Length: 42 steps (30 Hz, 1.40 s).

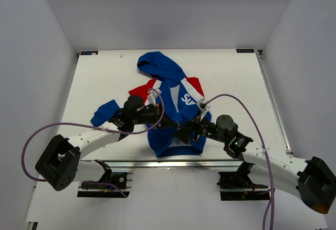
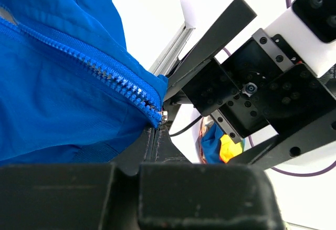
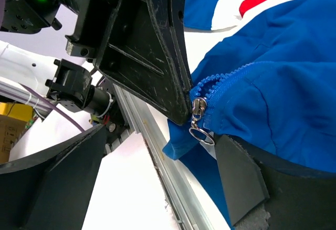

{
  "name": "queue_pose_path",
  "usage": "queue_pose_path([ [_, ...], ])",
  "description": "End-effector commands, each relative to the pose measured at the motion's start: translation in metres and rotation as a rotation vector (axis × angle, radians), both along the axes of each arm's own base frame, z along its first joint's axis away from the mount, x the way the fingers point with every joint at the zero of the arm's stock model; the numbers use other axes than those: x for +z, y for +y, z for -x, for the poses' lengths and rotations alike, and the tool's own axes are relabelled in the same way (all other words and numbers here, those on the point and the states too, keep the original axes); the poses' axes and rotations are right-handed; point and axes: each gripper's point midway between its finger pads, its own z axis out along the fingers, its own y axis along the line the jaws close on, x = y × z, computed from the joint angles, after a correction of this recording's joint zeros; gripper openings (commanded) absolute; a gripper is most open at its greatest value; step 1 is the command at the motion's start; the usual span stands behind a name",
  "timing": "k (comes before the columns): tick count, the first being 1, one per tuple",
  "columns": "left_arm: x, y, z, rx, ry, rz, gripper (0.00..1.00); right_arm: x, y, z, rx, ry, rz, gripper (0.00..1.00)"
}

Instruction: Zip up the jacket

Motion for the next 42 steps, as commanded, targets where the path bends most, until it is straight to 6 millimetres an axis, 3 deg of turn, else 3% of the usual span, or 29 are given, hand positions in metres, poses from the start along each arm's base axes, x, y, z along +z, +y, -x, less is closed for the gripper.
queue_pose_path([
  [1,0.016,-0.001,0.0,-0.008,-0.04,0.04,0.0,0.02,0.002,0.003,0.02,-0.043,-0.079,0.86],
  [8,0.014,0.0,-0.001,0.0,-0.036,0.032,0.0,0.01,0.002,0.008,0.043,-0.005,-0.034,0.68],
  [9,0.014,0.0,-0.001,0.0,-0.037,0.033,0.0,0.007,0.001,0.007,0.032,0.007,-0.018,0.62],
  [14,0.015,0.001,-0.001,0.012,-0.049,0.035,0.0,0.004,-0.003,0.004,0.006,0.014,0.005,0.52],
  [17,0.016,0.002,-0.001,0.014,-0.057,0.032,0.0,0.002,-0.004,0.001,-0.009,0.02,0.022,0.38],
  [25,0.02,0.004,0.0,0.001,-0.097,0.03,0.0,0.007,-0.001,-0.007,-0.038,0.011,0.011,0.43],
  [28,0.02,0.003,0.002,-0.01,-0.099,0.035,0.0,0.006,-0.001,-0.011,-0.049,-0.006,0.031,0.52],
  [29,0.02,0.003,0.002,-0.011,-0.1,0.036,0.0,0.005,-0.001,-0.013,-0.056,-0.007,0.042,0.6],
  [33,0.022,0.004,0.002,-0.013,-0.111,0.041,0.0,0.001,-0.004,-0.017,-0.077,-0.017,0.053,0.7],
  [42,0.025,0.003,0.006,-0.035,-0.121,0.059,0.0,0.009,0.003,-0.017,-0.056,-0.028,0.007,0.72],
])
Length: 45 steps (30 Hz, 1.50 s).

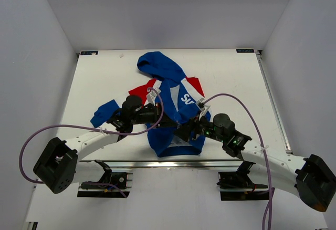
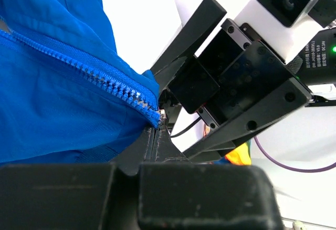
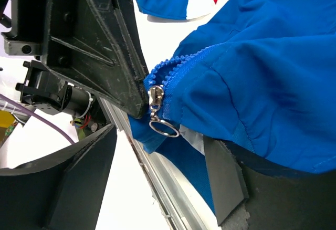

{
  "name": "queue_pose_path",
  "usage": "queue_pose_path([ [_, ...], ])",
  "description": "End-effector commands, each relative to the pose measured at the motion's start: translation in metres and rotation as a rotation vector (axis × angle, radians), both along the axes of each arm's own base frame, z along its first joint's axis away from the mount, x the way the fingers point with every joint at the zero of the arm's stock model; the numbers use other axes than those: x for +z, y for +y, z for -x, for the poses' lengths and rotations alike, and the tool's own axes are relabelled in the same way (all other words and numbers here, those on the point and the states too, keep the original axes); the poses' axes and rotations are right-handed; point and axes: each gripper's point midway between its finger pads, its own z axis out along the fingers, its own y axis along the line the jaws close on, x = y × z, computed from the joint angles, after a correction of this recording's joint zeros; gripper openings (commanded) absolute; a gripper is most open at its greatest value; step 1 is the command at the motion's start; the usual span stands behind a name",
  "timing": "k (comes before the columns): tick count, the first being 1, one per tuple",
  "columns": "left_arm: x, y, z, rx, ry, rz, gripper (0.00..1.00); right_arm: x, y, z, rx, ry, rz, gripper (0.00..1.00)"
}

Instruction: Zip up the jacket

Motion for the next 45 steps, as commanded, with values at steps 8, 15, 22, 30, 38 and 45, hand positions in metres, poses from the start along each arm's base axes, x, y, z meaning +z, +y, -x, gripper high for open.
queue_pose_path([
  [8,0.015,0.003,0.008,-0.029,-0.058,0.048,0.0,0.041,0.01,-0.008,0.001,-0.098,-0.107,0.61],
  [15,0.014,0.003,0.006,-0.016,-0.056,0.042,0.0,0.042,0.007,-0.005,0.008,-0.1,-0.099,0.35],
  [22,0.01,0.004,0.005,-0.008,-0.051,0.032,0.0,0.035,0.004,-0.003,0.008,-0.071,-0.05,0.17],
  [30,0.005,0.005,0.004,-0.009,-0.06,0.0,0.0,0.028,-0.002,-0.006,-0.018,-0.05,0.009,0.09],
  [38,-0.003,0.005,0.006,-0.034,-0.059,-0.025,0.0,0.024,-0.006,-0.009,-0.036,-0.058,0.064,0.0],
  [45,-0.016,0.008,0.005,-0.042,-0.043,-0.086,0.0,0.025,-0.005,-0.012,0.006,-0.092,0.162,0.0],
])
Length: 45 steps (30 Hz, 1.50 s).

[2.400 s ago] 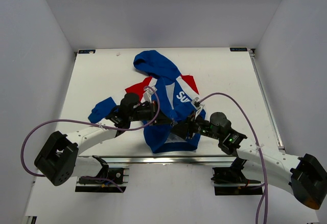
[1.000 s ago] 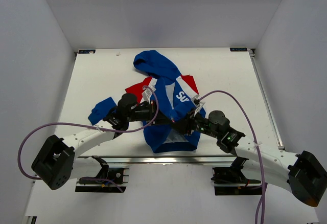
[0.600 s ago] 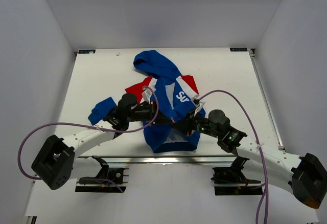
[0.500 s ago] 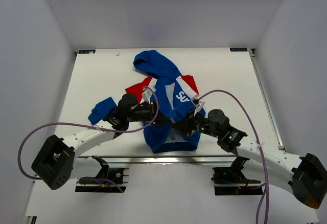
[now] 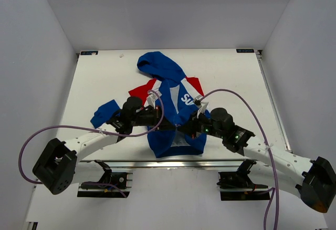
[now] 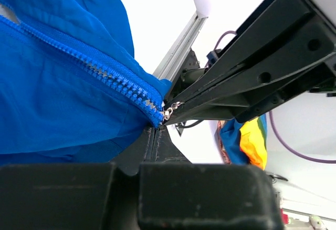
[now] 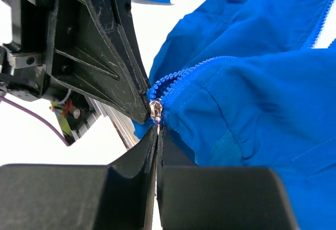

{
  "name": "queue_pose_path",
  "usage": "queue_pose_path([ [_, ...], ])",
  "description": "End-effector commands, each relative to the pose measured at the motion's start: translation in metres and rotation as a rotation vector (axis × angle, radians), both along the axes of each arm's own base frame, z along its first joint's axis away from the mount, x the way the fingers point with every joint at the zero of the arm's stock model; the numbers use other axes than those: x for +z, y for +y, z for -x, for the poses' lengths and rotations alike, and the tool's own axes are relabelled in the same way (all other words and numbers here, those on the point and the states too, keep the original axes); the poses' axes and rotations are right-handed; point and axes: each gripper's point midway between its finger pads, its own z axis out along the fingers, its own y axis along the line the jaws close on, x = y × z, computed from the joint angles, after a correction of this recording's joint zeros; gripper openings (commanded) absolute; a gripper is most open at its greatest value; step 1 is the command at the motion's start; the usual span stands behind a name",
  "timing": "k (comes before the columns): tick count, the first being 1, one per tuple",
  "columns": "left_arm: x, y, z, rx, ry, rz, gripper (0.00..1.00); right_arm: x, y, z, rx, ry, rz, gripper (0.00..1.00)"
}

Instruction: Zip up the jacket

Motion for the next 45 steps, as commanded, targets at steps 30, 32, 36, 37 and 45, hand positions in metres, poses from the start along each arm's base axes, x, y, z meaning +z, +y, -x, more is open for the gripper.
queue_pose_path([
  [30,-0.036,0.009,0.01,-0.062,0.007,-0.283,0.0,0.033,-0.012,-0.01,0.155,-0.045,0.417,0.0],
  [32,-0.037,0.01,0.012,-0.073,0.001,-0.296,0.0,0.032,-0.016,-0.02,0.128,-0.081,0.456,0.0],
  [36,-0.039,0.013,0.015,-0.087,0.004,-0.318,0.0,0.024,-0.018,-0.036,0.149,-0.165,0.549,0.0],
  [37,-0.041,0.015,0.016,-0.09,0.008,-0.327,0.0,0.026,-0.018,-0.041,0.134,-0.19,0.552,0.0],
  [45,-0.053,0.02,0.023,-0.102,0.037,-0.372,0.0,0.074,0.0,-0.066,0.011,-0.261,0.432,0.0],
])
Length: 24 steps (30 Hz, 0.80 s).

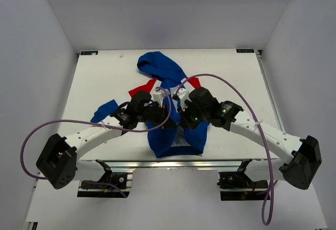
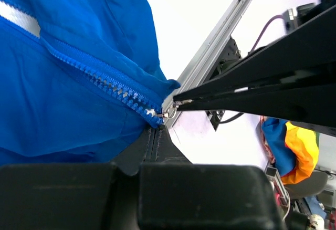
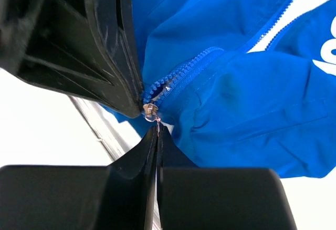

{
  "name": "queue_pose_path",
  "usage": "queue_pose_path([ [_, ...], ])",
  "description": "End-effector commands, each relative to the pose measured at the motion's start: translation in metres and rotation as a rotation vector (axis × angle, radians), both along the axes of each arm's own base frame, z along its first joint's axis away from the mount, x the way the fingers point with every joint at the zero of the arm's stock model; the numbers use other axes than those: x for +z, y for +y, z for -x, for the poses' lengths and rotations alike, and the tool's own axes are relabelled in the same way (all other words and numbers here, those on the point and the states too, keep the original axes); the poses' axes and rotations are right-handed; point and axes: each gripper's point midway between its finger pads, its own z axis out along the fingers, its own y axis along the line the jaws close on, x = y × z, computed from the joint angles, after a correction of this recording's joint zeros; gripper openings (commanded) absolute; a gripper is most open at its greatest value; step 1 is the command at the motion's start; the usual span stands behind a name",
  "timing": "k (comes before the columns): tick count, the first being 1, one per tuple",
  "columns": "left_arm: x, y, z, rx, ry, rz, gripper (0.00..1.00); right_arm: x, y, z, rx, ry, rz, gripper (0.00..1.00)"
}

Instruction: Zip up the jacket

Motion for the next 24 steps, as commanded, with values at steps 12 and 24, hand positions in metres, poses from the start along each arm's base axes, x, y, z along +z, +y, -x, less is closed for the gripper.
queue_pose_path([
  [12,-0.038,0.027,0.024,0.024,0.053,-0.187,0.0,0.074,0.018,-0.039,-0.343,0.085,-0.157,0.0],
  [24,-0.029,0.026,0.025,0.028,0.015,-0.188,0.18,0.063,0.042,-0.035,-0.281,0.154,-0.244,0.0],
])
